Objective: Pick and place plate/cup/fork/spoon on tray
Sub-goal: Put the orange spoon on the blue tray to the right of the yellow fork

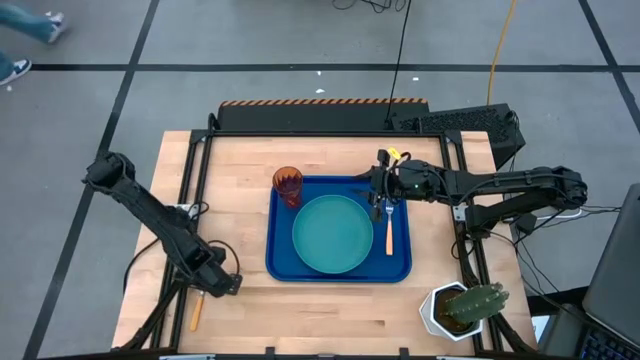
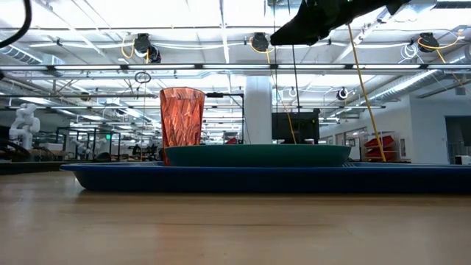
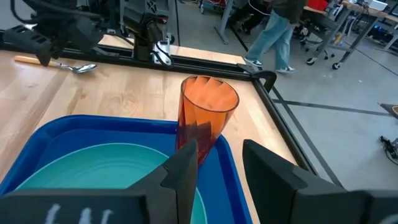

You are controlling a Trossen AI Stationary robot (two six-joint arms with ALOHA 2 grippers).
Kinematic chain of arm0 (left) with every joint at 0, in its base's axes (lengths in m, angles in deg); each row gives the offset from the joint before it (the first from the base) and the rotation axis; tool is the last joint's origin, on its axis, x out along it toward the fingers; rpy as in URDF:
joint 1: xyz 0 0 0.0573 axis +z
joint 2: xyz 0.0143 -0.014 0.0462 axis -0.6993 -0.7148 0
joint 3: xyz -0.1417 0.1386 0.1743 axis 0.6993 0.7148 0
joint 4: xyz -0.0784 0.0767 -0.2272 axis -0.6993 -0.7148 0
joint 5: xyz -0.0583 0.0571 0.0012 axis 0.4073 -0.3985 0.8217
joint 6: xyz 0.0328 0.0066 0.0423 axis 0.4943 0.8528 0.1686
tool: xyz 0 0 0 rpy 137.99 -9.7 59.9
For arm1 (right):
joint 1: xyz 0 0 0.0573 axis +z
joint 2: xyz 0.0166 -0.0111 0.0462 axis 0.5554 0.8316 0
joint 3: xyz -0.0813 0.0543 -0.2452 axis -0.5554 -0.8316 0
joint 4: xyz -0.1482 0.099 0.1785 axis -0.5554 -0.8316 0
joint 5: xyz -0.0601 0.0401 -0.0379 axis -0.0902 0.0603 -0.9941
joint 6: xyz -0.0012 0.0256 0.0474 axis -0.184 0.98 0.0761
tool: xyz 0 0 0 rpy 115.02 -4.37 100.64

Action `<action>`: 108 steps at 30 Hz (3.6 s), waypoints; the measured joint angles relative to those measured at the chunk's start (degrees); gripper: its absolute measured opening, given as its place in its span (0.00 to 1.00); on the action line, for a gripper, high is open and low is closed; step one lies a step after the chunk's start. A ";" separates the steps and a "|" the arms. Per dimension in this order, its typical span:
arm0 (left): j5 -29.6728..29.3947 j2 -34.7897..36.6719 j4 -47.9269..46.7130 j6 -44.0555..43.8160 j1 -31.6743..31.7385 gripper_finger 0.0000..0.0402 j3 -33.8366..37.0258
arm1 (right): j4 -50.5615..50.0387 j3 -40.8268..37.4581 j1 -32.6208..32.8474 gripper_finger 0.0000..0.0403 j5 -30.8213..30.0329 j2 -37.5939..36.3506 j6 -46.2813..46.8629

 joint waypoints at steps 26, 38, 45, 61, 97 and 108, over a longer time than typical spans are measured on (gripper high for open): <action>0.16 -6.27 -1.73 -4.44 -8.23 0.43 0.00 | 1.11 0.00 0.00 0.30 0.02 0.00 0.43; -1.96 -6.25 -1.87 -4.87 -10.51 0.43 0.14 | 1.09 0.00 -0.02 0.30 0.02 0.00 0.41; -1.97 -6.25 3.74 -6.43 -11.93 0.43 4.84 | 0.59 0.00 -0.02 0.30 0.02 0.00 0.43; -2.24 -6.03 8.18 -5.64 -12.06 0.20 7.61 | 0.02 0.00 -0.02 0.30 0.01 0.00 -0.72; -15.33 -1.94 16.37 6.43 -2.82 0.08 7.30 | 1.70 0.02 -0.02 0.30 -0.01 0.02 -2.93; -28.81 -1.85 3.73 13.59 -2.39 0.08 -1.13 | 1.22 0.01 -0.02 0.30 -0.11 0.02 -2.35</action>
